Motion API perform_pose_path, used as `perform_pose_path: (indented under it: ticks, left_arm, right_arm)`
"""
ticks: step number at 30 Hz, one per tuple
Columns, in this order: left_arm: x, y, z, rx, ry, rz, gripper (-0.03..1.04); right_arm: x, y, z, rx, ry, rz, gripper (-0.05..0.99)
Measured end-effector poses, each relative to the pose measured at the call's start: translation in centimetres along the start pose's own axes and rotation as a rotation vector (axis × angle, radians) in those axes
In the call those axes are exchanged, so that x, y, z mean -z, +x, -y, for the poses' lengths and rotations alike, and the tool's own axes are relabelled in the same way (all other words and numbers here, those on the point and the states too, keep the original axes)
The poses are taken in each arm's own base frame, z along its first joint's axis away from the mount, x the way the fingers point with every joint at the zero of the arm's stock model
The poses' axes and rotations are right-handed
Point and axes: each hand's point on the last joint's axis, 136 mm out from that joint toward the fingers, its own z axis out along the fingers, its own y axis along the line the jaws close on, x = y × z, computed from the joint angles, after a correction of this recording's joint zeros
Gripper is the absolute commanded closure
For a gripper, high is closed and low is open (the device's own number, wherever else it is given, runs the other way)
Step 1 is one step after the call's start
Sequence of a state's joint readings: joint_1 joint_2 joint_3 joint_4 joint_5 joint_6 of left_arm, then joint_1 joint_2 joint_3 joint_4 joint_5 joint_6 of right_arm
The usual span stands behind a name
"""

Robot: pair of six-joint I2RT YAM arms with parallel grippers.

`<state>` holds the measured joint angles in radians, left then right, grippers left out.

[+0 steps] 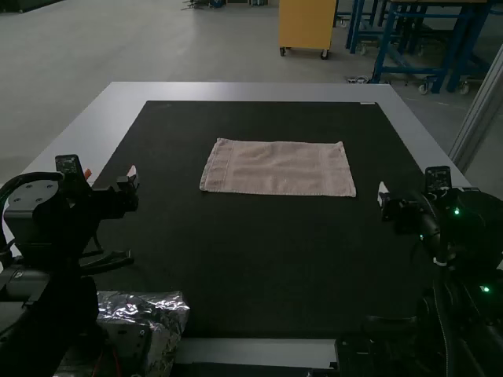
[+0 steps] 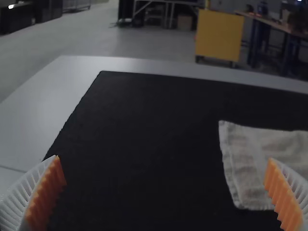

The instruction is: Fold the towel.

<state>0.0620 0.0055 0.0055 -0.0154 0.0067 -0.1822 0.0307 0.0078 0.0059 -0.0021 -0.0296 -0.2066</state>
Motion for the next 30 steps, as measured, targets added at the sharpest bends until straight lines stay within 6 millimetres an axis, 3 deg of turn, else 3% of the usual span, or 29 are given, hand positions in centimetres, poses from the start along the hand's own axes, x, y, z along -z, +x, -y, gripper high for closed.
perform_pose_path:
  ticks: [19,22,27,30]
  left_arm:
    - [0.0,0.0,0.0,0.003,0.001,0.002,0.04]
    - [0.0,-0.9,0.1,-0.002,0.004,0.035,0.04]
    - [0.2,-3.1,0.3,-0.050,0.010,0.128,0.05]
    - [0.3,-4.0,0.4,-0.107,0.005,0.165,0.07]
  right_arm:
    - [0.0,0.0,0.0,0.000,-0.001,0.001,0.02]
    - [0.0,-0.2,0.0,0.011,-0.001,0.007,0.03]
    - [0.1,-1.9,0.0,0.164,0.004,0.078,0.02]
    - [0.0,-1.2,-0.2,0.329,-0.005,0.052,0.03]
